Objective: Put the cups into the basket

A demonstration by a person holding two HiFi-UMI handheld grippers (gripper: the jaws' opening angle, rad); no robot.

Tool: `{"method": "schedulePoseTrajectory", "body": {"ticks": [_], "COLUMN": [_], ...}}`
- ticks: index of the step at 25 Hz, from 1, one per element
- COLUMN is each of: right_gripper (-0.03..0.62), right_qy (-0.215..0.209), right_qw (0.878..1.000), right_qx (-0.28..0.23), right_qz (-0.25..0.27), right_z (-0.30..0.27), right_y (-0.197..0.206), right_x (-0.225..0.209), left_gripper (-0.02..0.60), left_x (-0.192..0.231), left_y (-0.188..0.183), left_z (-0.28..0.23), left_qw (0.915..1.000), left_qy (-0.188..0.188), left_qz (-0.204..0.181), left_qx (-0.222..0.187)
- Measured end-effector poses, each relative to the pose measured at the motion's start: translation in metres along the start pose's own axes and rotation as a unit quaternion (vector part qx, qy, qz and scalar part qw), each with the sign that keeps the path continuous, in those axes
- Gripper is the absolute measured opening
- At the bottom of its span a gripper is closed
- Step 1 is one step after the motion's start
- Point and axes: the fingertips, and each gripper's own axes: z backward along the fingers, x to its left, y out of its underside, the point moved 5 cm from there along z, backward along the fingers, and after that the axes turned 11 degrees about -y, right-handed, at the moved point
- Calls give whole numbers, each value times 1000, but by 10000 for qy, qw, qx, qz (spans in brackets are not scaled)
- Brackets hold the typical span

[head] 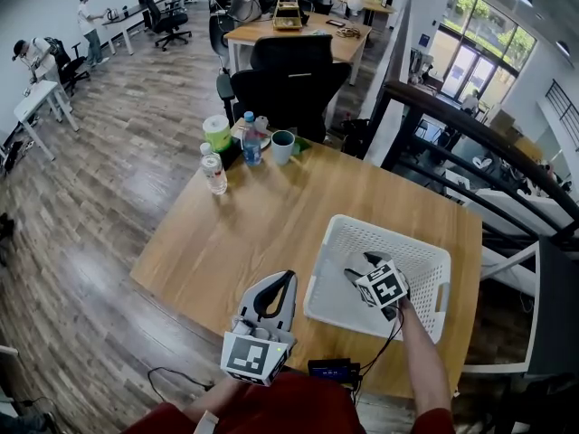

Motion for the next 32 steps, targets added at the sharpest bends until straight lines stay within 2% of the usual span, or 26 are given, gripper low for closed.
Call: {"method": "schedulePoseTrajectory", "body": {"ticks": [16, 20, 32], "right_gripper": [276, 276, 282], "right_qy": [8, 11, 3], "right_qw": [9989, 9990, 9985], "right_qx": [-224, -235, -415], "right_qz": [-404, -367, -349], "right_z": [2, 1, 2], "right_y": [4, 4, 3], "right_x": [-7, -6, -6], "left_gripper": [6, 6, 6], "left_x": [3, 0, -3], "left_y": [1, 2, 1], "left_z": [-2, -1, -3], "left_qw": [10000, 10000, 9999], "left_qy": [-50, 67, 99], "left_qz": [-39, -5, -33], "left_qx": [24, -38, -52]}}
